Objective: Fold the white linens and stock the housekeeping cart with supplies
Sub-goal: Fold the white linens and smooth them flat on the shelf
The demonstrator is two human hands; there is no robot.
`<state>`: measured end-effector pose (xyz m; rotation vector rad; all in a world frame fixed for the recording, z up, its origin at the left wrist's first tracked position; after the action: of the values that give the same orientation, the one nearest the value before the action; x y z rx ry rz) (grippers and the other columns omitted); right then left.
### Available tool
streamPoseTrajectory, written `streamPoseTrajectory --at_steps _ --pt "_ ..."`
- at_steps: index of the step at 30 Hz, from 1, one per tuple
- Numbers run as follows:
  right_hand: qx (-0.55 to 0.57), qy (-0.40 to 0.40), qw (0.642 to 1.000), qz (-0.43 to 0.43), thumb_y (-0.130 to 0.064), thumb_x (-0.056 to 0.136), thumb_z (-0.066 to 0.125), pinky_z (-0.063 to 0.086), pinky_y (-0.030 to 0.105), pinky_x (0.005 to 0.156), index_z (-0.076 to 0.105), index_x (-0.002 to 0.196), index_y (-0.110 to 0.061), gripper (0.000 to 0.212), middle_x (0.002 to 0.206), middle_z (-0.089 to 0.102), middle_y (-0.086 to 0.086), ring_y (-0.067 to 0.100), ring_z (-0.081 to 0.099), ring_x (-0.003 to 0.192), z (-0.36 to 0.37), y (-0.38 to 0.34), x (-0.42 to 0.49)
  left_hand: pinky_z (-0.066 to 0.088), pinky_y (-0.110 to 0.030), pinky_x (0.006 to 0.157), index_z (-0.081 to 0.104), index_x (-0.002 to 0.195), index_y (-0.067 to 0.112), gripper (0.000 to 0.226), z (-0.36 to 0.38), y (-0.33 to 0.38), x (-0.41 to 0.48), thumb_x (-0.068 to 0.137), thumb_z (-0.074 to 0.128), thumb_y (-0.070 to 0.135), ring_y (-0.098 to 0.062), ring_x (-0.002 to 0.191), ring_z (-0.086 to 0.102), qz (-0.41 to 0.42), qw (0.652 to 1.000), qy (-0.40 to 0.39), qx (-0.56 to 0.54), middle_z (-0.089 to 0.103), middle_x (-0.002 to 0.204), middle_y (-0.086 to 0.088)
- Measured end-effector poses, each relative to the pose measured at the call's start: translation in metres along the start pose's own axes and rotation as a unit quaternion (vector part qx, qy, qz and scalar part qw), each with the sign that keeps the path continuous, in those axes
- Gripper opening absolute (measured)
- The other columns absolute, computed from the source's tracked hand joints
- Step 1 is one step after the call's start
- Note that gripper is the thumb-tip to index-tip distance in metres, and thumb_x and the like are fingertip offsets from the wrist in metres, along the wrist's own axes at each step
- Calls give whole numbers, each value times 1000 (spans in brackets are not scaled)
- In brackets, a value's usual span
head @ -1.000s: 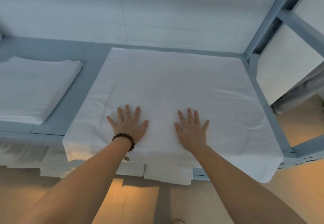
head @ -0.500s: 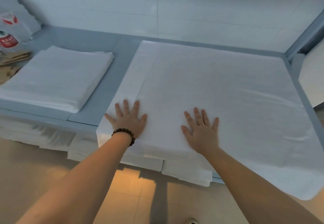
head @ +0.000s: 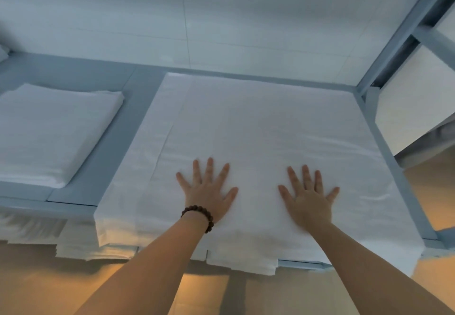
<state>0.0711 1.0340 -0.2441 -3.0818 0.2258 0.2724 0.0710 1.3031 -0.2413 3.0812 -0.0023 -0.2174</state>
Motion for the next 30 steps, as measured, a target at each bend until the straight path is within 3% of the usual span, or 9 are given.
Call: streamPoseTrajectory --at_steps 9,16,25,30 --pt "1 19 1000 -18 -75 82 -3 -5 69 108 -15 143 -52 66 160 -12 -9 23 -13 147 -11 -10 53 -6 -74 101 -13 145 49 74 -7 -1 49 77 -8 77 -34 145 -16 -14 1000 9 -7 -14 160 5" --pt "8 -20 999 -28 -75 83 1 -8 66 108 -12 144 -51 67 159 -16 -11 20 -15 146 -11 -7 66 -5 -73 103 -15 144 51 74 -3 -5 59 75 -8 79 -32 145 -15 -16 1000 9 -4 -14 160 7" --pt "14 12 994 110 -72 85 -1 -2 49 118 -8 149 -40 72 161 -9 -2 21 -8 148 -14 146 44 -6 -69 106 -13 144 52 69 -3 -5 58 81 -2 78 -29 146 -15 -14 1000 2 5 -14 160 8" --pt "46 -17 990 135 -64 93 12 -2 61 114 -4 151 -35 67 161 -9 0 26 -10 147 -15 130 22 -1 -69 109 -7 150 41 65 -4 23 44 91 5 65 -35 146 -12 -29 999 -25 -15 -12 161 -2"
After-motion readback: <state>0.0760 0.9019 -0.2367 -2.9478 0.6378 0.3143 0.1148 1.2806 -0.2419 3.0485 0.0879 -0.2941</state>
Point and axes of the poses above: each hand's wrist, its own x-axis towards the middle knuckle, its own z-axis out of the palm, y = z × x, the point moved 5 cm from there along x, towards the middle knuckle
